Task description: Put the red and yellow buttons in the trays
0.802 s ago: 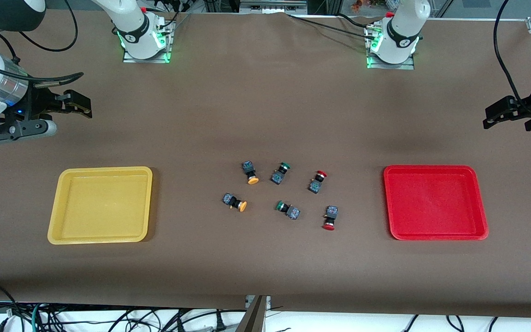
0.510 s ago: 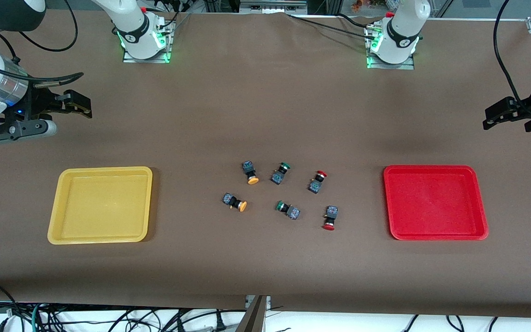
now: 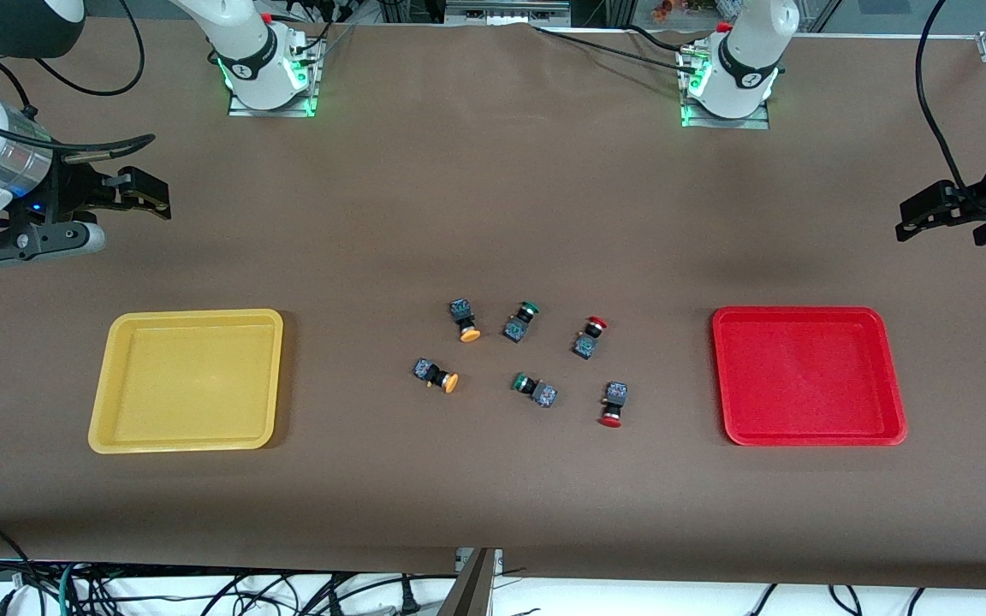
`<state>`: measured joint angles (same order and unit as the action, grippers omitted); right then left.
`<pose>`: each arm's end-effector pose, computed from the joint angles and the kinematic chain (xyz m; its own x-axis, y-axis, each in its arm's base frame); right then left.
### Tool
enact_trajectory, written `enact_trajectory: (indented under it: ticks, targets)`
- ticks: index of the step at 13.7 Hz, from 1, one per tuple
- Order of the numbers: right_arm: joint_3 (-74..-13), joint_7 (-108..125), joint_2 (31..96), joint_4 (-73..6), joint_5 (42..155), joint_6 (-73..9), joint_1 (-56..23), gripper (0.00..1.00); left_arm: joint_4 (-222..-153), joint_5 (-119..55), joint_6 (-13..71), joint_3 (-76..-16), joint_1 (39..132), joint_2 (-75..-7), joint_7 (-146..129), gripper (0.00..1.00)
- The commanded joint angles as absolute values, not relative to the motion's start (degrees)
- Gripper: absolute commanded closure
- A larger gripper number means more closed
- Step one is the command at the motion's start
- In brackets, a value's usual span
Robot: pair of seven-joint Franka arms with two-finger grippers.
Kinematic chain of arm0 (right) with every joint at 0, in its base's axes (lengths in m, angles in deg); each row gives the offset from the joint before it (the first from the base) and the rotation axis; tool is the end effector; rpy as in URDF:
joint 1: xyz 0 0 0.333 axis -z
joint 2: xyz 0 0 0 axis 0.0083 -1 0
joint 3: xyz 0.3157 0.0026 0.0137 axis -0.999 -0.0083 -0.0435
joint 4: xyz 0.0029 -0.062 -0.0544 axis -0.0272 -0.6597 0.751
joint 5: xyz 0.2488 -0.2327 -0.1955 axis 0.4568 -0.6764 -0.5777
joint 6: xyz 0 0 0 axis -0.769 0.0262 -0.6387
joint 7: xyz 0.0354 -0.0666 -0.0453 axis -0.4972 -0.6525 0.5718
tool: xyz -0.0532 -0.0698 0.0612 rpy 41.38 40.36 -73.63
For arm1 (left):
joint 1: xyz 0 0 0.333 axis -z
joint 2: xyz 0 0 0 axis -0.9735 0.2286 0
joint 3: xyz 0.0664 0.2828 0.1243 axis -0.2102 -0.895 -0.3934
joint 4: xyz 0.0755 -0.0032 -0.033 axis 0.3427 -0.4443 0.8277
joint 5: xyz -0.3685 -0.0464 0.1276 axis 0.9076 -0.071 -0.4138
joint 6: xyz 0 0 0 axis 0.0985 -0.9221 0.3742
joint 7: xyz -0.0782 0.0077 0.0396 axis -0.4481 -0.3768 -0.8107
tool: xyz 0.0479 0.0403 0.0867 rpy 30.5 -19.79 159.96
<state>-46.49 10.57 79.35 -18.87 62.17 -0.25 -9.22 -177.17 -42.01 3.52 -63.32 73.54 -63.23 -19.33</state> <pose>0.5794 0.0786 0.5859 0.9740 0.1754 -0.1430 0.1755 -0.9844 -0.0117 0.5737 0.0256 0.5971 0.9988 -0.0357 -0.0330 -0.0361 -0.9993 -0.0118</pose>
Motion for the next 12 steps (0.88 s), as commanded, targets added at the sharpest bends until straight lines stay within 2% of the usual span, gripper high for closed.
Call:
enact_trajectory:
  ticks: [1, 4, 8, 12]
  targets:
    - [-47.16, 10.53, 79.60, -18.60, 63.06, -0.25, -8.49, 0.00, -175.32, -42.28, 2.37, -63.15, 73.62, -62.17, -20.38, 0.00]
    - [-47.16, 10.44, 79.60, -18.60, 62.98, -0.25, -8.49, 0.00, -175.76, -41.93, -0.61, -63.06, 74.41, -61.57, -20.65, 0.00]
    - [-47.16, 10.35, 79.60, -18.34, 62.36, -3.31, -8.49, 0.00, -175.24, -41.93, -0.98, -63.06, 80.89, -55.17, -20.04, 0.00]
    - [-47.07, 11.14, 79.51, -18.07, 62.27, -9.03, -8.23, 0.00, -174.80, -41.58, 10.42, -63.06, 86.10, -45.94, -19.68, 0.00]
